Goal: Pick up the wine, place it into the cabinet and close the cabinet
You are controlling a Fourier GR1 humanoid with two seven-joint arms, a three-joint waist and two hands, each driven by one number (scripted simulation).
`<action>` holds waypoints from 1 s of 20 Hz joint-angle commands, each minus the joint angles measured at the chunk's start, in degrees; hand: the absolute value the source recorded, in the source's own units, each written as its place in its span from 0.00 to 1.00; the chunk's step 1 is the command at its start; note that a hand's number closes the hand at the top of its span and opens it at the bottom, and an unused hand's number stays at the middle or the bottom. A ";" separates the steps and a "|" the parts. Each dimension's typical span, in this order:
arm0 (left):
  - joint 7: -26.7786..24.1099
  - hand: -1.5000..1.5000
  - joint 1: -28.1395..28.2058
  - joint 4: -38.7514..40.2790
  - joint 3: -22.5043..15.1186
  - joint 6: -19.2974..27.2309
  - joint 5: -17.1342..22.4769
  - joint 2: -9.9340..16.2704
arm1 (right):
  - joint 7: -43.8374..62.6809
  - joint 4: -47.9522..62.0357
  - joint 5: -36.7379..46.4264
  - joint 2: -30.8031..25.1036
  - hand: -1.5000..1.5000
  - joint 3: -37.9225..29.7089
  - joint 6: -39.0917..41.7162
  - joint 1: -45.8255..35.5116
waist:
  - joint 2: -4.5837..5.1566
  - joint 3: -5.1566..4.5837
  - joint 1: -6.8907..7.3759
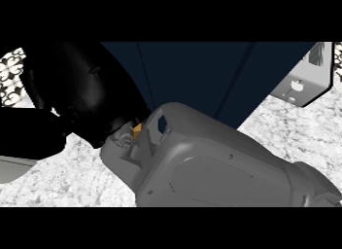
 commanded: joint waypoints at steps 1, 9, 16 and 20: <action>-0.09 1.00 0.05 3.92 2.00 -4.19 0.18 -0.39 | -7.95 13.44 -2.01 0.01 1.00 -2.27 0.71 -2.86 | 0.35 -0.04 0.10; 3.62 1.00 -1.08 2.82 7.75 -3.69 5.63 1.97 | -19.22 30.37 -3.00 -1.13 1.00 -7.60 4.74 -2.86 | 0.78 0.06 -0.38; 3.77 1.00 -0.52 1.32 6.67 -2.11 4.06 0.47 | -24.07 32.25 -2.24 -5.25 1.00 -6.66 6.49 1.84 | 1.13 0.08 -0.56; 4.58 1.00 -2.01 -0.24 6.49 -0.09 4.38 0.85 | -25.88 33.41 -0.37 -6.20 1.00 -5.41 6.49 2.93 | 1.45 0.12 -1.16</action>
